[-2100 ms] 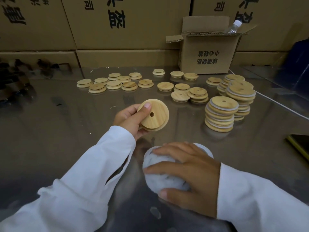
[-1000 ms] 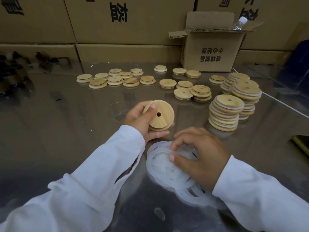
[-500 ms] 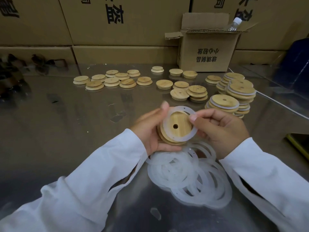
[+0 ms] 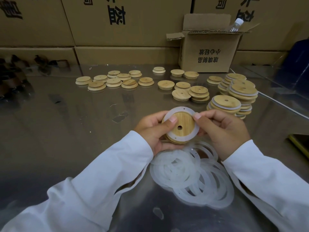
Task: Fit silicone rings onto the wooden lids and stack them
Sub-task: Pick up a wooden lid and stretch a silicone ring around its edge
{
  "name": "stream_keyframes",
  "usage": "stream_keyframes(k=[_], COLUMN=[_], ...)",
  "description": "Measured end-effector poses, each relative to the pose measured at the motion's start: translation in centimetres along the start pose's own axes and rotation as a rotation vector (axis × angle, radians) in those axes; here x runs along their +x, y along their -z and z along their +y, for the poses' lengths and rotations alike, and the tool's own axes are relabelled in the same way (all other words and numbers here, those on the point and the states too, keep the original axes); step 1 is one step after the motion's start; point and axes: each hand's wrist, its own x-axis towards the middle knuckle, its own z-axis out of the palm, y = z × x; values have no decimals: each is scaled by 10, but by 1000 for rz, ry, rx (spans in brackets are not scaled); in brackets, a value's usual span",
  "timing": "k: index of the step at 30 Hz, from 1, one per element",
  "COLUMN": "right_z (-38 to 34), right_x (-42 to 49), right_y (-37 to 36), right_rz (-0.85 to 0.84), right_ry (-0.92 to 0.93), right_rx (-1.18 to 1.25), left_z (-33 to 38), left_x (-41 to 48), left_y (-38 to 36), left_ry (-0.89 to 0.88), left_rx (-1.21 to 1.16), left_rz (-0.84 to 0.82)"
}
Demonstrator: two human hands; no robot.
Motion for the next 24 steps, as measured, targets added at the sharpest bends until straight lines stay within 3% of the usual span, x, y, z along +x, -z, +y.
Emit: stream_keyframes(k=[24], right_z=[1], right_x=[-1], right_y=[3], right_rz=[0], right_ry=[225], right_rx=[-198], left_z=[-2], left_x=[2], left_y=[-4], left_ry=[-90], left_rx=[-110], left_rz=[117])
